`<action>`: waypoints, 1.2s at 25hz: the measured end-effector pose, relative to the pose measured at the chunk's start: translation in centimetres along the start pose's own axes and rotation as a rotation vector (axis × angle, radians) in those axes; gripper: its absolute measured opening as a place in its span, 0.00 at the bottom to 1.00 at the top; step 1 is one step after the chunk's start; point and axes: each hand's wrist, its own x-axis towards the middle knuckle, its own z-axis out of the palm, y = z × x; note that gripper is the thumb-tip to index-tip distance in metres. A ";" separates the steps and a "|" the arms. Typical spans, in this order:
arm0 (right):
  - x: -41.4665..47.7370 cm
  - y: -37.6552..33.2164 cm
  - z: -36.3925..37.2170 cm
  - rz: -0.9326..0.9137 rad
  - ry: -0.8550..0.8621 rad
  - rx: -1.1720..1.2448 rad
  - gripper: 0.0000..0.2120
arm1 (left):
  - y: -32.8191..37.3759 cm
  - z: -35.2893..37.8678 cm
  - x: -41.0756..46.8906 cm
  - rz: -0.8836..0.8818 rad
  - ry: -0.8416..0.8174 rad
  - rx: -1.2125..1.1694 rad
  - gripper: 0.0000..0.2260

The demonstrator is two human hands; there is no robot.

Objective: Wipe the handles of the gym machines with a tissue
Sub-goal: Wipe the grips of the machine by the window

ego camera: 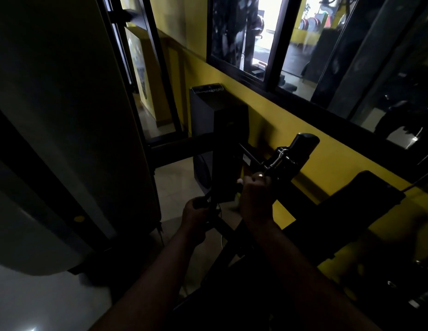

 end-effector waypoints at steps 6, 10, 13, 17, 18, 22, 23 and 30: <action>-0.3 -2.0 -0.5 -0.603 -0.043 0.214 0.15 | 0.7 -0.9 -1.4 0.240 0.068 0.168 0.16; -0.1 0.3 -0.8 -0.113 0.084 0.243 0.10 | 0.7 -1.0 -1.8 0.460 0.129 0.399 0.23; -0.7 -1.3 -0.6 -0.058 0.163 0.239 0.11 | 0.2 -1.3 -1.5 0.521 0.097 0.457 0.25; -0.8 -0.8 -0.3 -0.524 0.131 0.268 0.18 | 0.7 -1.3 -1.5 0.496 0.063 0.470 0.25; -0.2 0.3 -0.5 -0.552 0.089 0.277 0.16 | 0.8 -1.3 -1.5 0.495 0.061 0.459 0.24; 2.0 0.4 0.0 -0.175 -0.009 0.286 0.07 | 0.4 -1.6 -0.9 0.473 0.055 0.461 0.23; 1.6 -0.3 0.2 -0.188 0.012 0.300 0.07 | 0.4 -1.7 -0.8 0.458 0.050 0.457 0.21; -3.5 -2.1 0.4 -0.163 0.397 0.498 0.09 | 0.8 -1.9 -0.4 0.368 -0.018 0.386 0.16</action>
